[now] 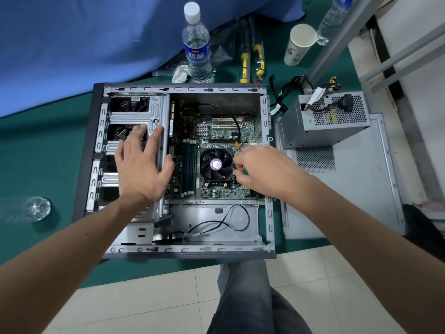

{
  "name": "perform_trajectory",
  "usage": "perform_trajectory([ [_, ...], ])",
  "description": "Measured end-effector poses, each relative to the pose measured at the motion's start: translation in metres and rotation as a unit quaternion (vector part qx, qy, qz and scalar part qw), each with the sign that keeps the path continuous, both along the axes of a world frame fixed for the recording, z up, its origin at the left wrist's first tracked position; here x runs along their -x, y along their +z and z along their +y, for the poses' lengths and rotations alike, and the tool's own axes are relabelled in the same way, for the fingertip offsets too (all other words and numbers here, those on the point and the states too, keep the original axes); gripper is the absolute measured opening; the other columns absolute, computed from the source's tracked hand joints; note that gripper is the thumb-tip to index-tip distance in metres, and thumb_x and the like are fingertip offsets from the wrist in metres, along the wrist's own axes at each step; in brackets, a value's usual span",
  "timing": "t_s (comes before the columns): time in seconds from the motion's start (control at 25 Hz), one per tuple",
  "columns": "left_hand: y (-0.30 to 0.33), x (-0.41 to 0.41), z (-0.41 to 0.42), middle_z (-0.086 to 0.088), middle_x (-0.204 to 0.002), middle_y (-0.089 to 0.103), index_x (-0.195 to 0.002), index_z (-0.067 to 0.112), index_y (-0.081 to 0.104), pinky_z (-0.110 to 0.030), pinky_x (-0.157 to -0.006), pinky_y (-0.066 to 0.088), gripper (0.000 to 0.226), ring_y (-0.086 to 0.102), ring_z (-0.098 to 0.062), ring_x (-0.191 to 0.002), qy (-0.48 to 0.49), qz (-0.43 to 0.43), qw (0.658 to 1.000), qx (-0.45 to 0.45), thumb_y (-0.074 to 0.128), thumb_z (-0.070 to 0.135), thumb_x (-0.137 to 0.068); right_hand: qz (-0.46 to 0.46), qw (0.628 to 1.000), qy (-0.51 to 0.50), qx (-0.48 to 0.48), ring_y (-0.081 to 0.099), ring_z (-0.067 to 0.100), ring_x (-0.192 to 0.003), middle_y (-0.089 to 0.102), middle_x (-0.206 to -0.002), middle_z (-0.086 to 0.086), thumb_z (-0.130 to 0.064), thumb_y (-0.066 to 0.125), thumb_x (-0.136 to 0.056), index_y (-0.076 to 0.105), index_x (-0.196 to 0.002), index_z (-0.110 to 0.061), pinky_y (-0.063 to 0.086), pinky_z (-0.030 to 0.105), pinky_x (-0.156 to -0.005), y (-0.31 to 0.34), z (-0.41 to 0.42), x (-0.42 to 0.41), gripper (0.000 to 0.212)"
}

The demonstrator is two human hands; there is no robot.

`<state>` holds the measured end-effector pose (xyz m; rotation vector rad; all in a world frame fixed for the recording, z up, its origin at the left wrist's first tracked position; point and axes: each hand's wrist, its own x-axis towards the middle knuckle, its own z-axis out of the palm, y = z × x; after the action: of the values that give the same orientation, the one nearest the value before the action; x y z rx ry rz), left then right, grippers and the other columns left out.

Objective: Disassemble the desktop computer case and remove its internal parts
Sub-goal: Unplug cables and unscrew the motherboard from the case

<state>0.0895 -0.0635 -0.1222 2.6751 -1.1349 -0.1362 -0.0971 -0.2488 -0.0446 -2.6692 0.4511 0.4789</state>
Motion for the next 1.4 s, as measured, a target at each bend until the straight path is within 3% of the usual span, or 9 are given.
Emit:
perform_trajectory([
  [0.28, 0.0, 0.0, 0.0, -0.012, -0.151, 0.031, -0.149, 0.027, 0.034, -0.05, -0.118, 0.014, 0.066, 0.023, -0.026, -0.143, 0.002, 0.003, 1.0, 0.002, 0.035, 0.051, -0.087, 0.098, 0.99, 0.071, -0.065, 0.056, 0.021, -0.081, 0.046, -0.094, -0.001, -0.01, 0.06, -0.089, 0.054, -0.088, -0.019, 0.048, 0.033, -0.066, 0.008, -0.003, -0.005, 0.011],
  [0.36, 0.0, 0.001, 0.0, -0.013, -0.151, 0.032, -0.149, 0.027, 0.034, -0.05, -0.118, 0.014, 0.066, 0.024, -0.027, -0.142, 0.002, 0.003, 1.0, 0.005, 0.035, 0.051, -0.087, 0.112, 0.989, 0.07, -0.07, 0.055, 0.019, -0.082, 0.044, -0.093, -0.003, -0.015, 0.061, -0.09, 0.053, -0.09, -0.02, 0.045, 0.029, -0.063, 0.011, -0.007, -0.004, 0.01],
  [0.48, 0.0, 0.001, 0.0, -0.013, -0.151, 0.031, -0.149, 0.027, 0.034, -0.05, -0.118, 0.013, 0.066, 0.023, -0.026, -0.143, 0.001, 0.003, 1.0, 0.005, 0.035, 0.05, -0.087, 0.101, 0.992, 0.07, -0.015, 0.051, 0.021, -0.081, 0.047, -0.098, 0.005, -0.028, 0.04, -0.103, 0.054, -0.107, -0.015, 0.052, 0.038, -0.074, 0.013, -0.001, -0.005, 0.019],
  [0.6, 0.0, 0.0, 0.001, -0.013, -0.151, 0.031, -0.149, 0.027, 0.034, -0.049, -0.118, 0.012, 0.066, 0.023, -0.027, -0.143, 0.001, 0.005, 1.0, 0.006, 0.035, 0.051, -0.087, 0.108, 0.992, 0.059, -0.022, 0.051, 0.023, -0.081, 0.046, -0.1, 0.008, -0.018, 0.036, -0.104, 0.05, -0.12, -0.013, 0.053, 0.042, -0.077, 0.012, 0.006, -0.01, 0.023],
  [0.76, -0.001, 0.0, 0.0, -0.013, -0.15, 0.032, -0.148, 0.026, 0.035, -0.05, -0.118, 0.014, 0.066, 0.025, -0.027, -0.142, 0.0, 0.002, 1.0, 0.006, 0.035, 0.05, -0.087, 0.129, 0.985, 0.083, -0.072, 0.052, 0.018, -0.074, 0.042, -0.098, 0.002, -0.02, 0.046, -0.101, 0.037, -0.097, -0.025, 0.044, 0.033, -0.06, 0.016, 0.004, -0.01, 0.01],
  [0.96, 0.0, 0.0, 0.001, -0.013, -0.151, 0.031, -0.149, 0.025, 0.034, -0.049, -0.117, 0.013, 0.065, 0.022, -0.026, -0.143, -0.003, 0.001, 1.0, -0.001, 0.036, 0.049, -0.088, 0.147, 0.982, 0.077, -0.092, 0.052, 0.011, -0.068, 0.042, -0.098, -0.004, -0.022, 0.049, -0.099, 0.048, -0.094, -0.024, 0.034, 0.025, -0.054, 0.02, 0.001, -0.003, 0.006],
  [1.08, 0.0, 0.0, 0.001, -0.013, -0.152, 0.031, -0.149, 0.025, 0.033, -0.048, -0.118, 0.013, 0.066, 0.021, -0.026, -0.144, -0.003, 0.002, 1.0, -0.004, 0.035, 0.05, -0.088, 0.141, 0.985, 0.09, -0.035, 0.051, 0.014, -0.076, 0.042, -0.096, -0.001, -0.035, 0.043, -0.103, 0.048, -0.112, -0.021, 0.043, 0.029, -0.064, 0.02, 0.012, -0.003, 0.017],
  [1.2, -0.001, 0.0, 0.002, -0.012, -0.153, 0.03, -0.149, 0.026, 0.032, -0.049, -0.118, 0.011, 0.066, 0.02, -0.026, -0.144, -0.003, 0.003, 1.0, -0.002, 0.035, 0.05, -0.088, 0.138, 0.981, 0.094, 0.101, 0.051, 0.022, -0.085, 0.042, -0.085, 0.001, -0.029, 0.037, -0.107, 0.053, -0.125, -0.017, 0.056, 0.04, -0.076, 0.016, 0.021, -0.005, 0.027],
  [1.4, -0.002, -0.002, 0.002, -0.012, -0.154, 0.028, -0.15, 0.026, 0.031, -0.052, -0.119, 0.012, 0.067, 0.018, -0.027, -0.145, -0.007, 0.009, 1.0, -0.003, 0.035, 0.052, -0.088, 0.136, 0.99, 0.026, 0.027, 0.052, 0.021, -0.076, 0.05, -0.087, 0.002, -0.022, 0.04, -0.103, 0.046, -0.106, -0.016, 0.048, 0.038, -0.069, 0.016, 0.021, -0.003, 0.009],
])
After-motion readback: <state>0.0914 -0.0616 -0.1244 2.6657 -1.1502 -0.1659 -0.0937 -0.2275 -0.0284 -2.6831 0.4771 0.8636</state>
